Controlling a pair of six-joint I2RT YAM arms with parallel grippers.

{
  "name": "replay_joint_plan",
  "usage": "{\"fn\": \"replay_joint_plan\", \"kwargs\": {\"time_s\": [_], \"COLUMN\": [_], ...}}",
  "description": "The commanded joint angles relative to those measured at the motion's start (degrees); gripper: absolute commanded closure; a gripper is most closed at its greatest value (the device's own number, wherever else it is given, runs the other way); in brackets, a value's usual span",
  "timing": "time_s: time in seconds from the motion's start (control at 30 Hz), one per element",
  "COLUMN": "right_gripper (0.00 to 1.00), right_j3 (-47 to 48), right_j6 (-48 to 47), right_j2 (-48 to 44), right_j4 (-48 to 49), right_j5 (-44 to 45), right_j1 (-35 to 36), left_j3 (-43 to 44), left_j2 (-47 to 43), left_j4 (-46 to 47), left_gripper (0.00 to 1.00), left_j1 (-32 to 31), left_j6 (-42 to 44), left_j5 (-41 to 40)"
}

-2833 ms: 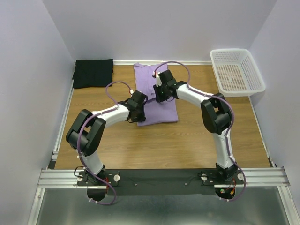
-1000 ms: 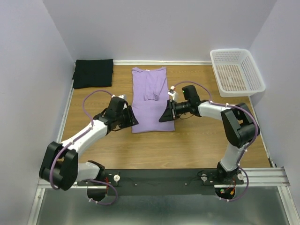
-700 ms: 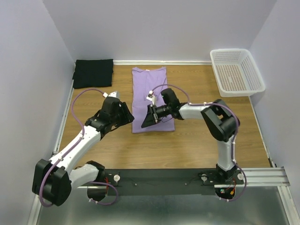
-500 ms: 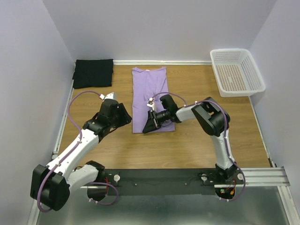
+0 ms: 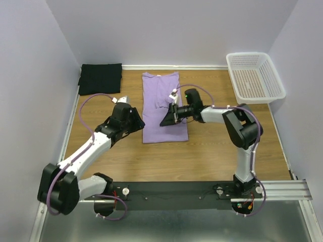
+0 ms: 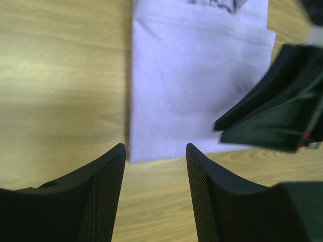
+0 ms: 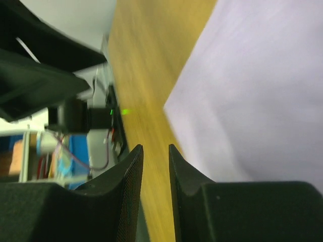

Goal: Fold and stack the t-shirts
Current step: Fold the tshirt

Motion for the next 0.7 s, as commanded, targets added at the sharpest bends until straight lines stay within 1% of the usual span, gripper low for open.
{"fn": "replay_joint_plan", "kwargs": {"time_s": [0.0, 0.03, 0.1, 0.13, 0.2, 0.23, 0.3, 0.33, 0.37, 0.5, 0.67], "right_gripper": [0.66, 0.66, 0.66, 0.66, 0.66, 0.66, 0.66, 0.66, 0.66, 0.66, 0.66], "right_j3": [2.13, 2.40, 3.89, 4.42, 6.17, 6.79, 8.28, 8.81, 9.42, 11.01, 9.43], "right_j6": [-1.45, -1.63, -2.15, -2.15, -2.07, -2.07, -1.80, -1.80, -1.54, -1.71, -2.15], "right_j2": [-0.49, 0.21, 1.17, 1.96, 3.98, 4.77, 7.40, 8.29, 9.69, 15.31, 17.00], "right_j4": [-1.31, -1.23, -1.31, -1.23, -1.31, -1.23, -1.14, -1.14, -1.14, -1.23, -1.31], "right_j5": [-0.28, -0.55, -2.04, -2.14, -2.05, -1.87, -1.44, -1.43, -1.69, -1.53, 0.58], "right_j1": [-8.07, -9.21, -12.29, -13.09, -15.02, -15.55, -17.04, -17.83, -18.19, -19.42, -21.09], "left_j3": [5.76, 7.09, 11.40, 12.54, 16.31, 17.46, 20.53, 21.51, 23.26, 25.56, 25.30], "left_j2": [7.12, 11.14, 15.29, 19.57, 23.55, 27.66, 31.55, 35.48, 37.35, 45.44, 47.47], "left_j4": [8.18, 8.81, 10.13, 10.65, 11.53, 11.80, 12.59, 12.77, 12.94, 13.65, 14.00], "left_gripper": [0.44, 0.46, 0.54, 0.57, 0.62, 0.64, 0.65, 0.66, 0.67, 0.69, 0.70], "left_j1": [0.50, 0.50, 0.76, 0.94, 1.90, 2.34, 3.31, 4.35, 4.89, 7.35, 8.76], "left_j6": [2.09, 2.36, 2.97, 3.15, 3.50, 3.85, 4.20, 4.29, 4.21, 3.24, 2.54], "left_j5": [4.50, 4.94, 4.77, 4.59, 4.85, 5.03, 5.82, 6.78, 7.22, 9.51, 10.39]}}
